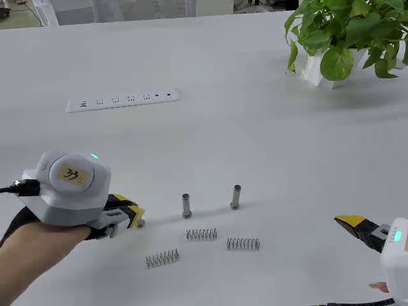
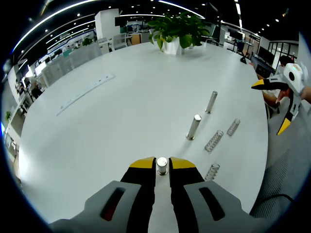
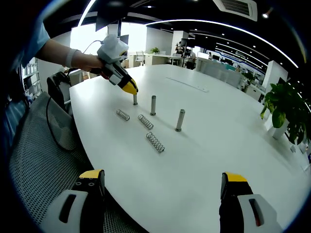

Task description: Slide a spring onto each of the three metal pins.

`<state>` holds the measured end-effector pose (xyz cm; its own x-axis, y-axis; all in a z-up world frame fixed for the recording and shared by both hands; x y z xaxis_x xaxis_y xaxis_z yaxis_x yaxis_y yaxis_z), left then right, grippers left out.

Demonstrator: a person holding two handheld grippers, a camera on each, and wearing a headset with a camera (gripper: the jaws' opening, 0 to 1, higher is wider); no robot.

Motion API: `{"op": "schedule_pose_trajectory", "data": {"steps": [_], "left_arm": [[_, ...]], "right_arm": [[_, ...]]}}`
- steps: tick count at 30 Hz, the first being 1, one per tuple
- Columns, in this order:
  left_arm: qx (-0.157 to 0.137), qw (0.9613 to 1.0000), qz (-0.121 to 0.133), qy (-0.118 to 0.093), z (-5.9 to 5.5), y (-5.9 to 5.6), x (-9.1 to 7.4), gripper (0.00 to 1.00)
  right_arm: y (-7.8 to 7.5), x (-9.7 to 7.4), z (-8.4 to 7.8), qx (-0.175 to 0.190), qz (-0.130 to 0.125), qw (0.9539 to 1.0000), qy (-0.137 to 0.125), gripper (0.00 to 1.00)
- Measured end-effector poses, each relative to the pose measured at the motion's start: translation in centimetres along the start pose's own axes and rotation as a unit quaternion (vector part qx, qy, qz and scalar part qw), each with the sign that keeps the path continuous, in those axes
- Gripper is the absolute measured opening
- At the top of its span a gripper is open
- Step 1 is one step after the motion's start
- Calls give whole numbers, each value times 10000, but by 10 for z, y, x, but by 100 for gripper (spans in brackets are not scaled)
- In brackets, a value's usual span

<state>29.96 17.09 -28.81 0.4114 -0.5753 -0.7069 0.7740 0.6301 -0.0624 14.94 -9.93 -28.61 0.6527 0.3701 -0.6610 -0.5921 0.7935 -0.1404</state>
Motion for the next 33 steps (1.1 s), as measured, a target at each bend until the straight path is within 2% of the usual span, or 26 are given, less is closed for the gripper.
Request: {"op": "schedule_pose_trajectory", "data": {"steps": [4,8,18,22,31,33], "left_arm": [[7,10000,-19,-28,1,0,1,11],[32,10000,-1,-63,2,0,1,24],[-1,9995,-113,-283,1,-7,-5,43],[-109,9991,-275,-313,-2,-10,-8,57],[-258,9966,-380,-679,-12,-9,-25,90],[-256,9960,-441,-730,-15,-11,-29,96]], "right_arm": [[0,0,0,-3,4,10000,-2,100],[0,0,0,-6,-2,10000,0,100],[1,0,1,-37,15,10000,-7,100],[1,1,3,-66,32,10000,-10,100],[1,2,5,-149,114,9998,17,100],[1,2,4,-183,145,9997,48,100]]}}
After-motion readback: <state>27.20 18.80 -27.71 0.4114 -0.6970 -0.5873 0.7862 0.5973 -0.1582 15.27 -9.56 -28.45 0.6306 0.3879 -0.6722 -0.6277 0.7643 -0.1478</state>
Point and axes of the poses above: the centre of the closed fingertips' face, and the gripper's own axes: x roughly forward along the fingers, y roughly to its left, z roughly out of its top, the point moved 5 cm from there along -x, roughly backward along the fingers, and after that the axes turned 5 degrees about -z, right-handed, at the moved point
